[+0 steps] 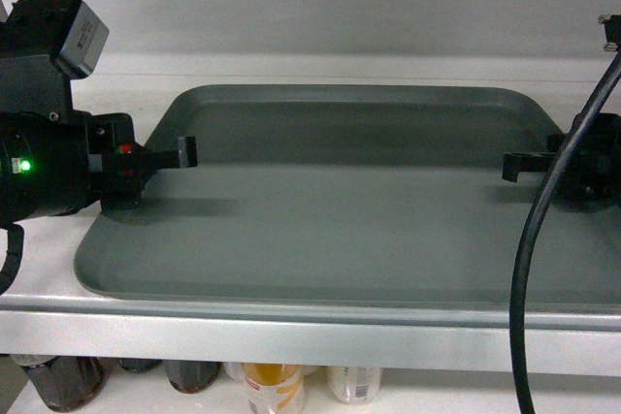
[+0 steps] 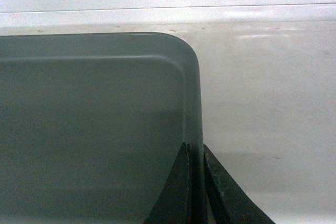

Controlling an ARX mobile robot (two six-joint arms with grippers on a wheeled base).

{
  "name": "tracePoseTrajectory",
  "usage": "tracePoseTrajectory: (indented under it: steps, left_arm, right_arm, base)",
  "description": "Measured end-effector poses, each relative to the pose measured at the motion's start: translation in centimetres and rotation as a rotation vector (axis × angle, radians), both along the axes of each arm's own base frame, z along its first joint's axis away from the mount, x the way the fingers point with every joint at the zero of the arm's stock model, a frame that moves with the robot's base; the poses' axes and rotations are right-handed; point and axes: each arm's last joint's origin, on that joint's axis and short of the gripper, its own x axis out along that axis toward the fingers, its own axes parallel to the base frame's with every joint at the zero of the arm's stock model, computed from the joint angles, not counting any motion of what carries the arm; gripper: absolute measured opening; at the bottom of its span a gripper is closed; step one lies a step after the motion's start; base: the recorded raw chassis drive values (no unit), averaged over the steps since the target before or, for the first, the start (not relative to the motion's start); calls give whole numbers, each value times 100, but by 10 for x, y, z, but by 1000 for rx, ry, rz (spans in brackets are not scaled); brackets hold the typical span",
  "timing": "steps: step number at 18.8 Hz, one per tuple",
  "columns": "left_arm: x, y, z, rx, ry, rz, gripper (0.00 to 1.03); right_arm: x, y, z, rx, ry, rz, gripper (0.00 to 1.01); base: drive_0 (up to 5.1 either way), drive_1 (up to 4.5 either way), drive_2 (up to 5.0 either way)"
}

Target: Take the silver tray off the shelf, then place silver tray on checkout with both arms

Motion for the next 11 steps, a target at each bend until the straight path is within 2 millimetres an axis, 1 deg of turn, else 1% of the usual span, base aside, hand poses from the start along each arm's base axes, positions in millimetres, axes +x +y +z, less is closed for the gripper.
tracePoseTrajectory:
  steps: [4,9,11]
  left_arm:
    - [-6,-4,2,-15,29,-10,3]
    - [-11,-2,11,-25,31,-16,3]
    - [-14,4,29,-32,28,-19,3]
  right_arm:
    - [-2,-5,3,-6,20,-5,3]
    - [-8,-7,20,1,7,4,3]
    - [-17,-8,39,15,22,9,3]
  base:
    - [0,0,0]
    - [0,0,0]
    - [0,0,0]
